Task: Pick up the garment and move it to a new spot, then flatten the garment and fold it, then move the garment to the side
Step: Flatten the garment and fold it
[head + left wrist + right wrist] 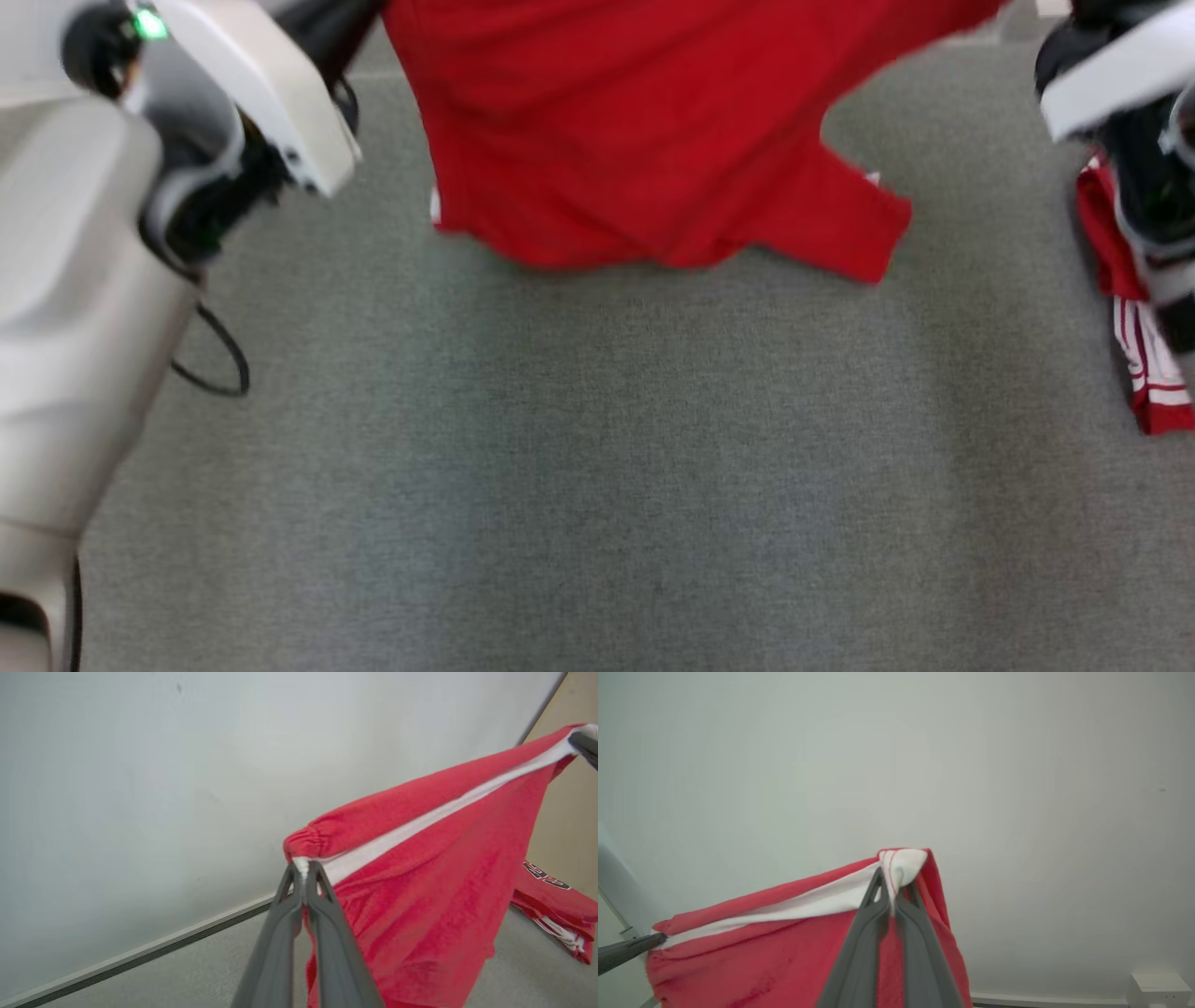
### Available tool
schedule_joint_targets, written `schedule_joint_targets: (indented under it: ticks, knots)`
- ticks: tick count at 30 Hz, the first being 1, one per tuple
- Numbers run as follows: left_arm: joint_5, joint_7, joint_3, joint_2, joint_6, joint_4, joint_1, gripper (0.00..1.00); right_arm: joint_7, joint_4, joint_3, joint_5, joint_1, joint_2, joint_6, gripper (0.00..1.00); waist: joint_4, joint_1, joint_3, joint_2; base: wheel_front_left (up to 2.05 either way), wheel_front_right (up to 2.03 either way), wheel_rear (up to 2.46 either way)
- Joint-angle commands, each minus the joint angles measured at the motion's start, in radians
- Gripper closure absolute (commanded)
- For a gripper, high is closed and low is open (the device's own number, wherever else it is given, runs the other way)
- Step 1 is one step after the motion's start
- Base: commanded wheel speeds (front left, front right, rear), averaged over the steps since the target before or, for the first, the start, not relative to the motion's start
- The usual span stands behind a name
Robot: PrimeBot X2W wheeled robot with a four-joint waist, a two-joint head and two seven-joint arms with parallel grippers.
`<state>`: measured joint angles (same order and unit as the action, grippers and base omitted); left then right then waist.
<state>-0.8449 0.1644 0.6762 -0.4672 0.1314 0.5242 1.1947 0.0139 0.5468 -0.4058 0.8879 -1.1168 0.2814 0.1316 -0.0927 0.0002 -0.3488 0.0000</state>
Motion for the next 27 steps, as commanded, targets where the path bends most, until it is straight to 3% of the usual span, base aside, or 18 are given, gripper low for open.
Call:
schedule_joint_targets:
  ticks: [1,14,17,21,27]
  knots:
    - [-0.017,-0.008,-0.003,-0.001,-0.002,0.028,0.050,1.00,0.020,0.027,0.005,0.002,-0.061,-0.003,-0.002,1.00,-0.014,-0.0002,-0.057,0.0000,0.00,0.00,0.00]
    - [-0.124,-0.047,-0.059,0.011,-0.003,0.312,0.397,1.00,0.103,0.245,-0.069,0.035,-0.489,-0.028,-0.003,1.00,-0.059,-0.0002,-0.127,0.0000,0.00,0.00,0.00]
    - [-0.103,-0.045,-0.031,0.008,-0.003,0.354,0.442,1.00,0.116,0.259,-0.098,0.045,-0.543,-0.030,-0.003,1.00,-0.065,-0.0002,-0.132,0.0000,0.00,0.00,0.00]
    - [-0.135,-0.055,-0.014,0.029,-0.003,0.383,0.450,1.00,0.107,0.259,-0.155,0.068,-0.545,-0.031,-0.003,1.00,-0.067,-0.0002,-0.135,0.0000,0.00,0.00,0.00]
    - [-0.214,-0.026,0.055,0.026,-0.002,0.341,0.335,1.00,0.057,0.224,-0.270,0.122,-0.418,-0.002,-0.003,1.00,-0.060,-0.0002,-0.131,0.0000,0.00,0.00,0.00]
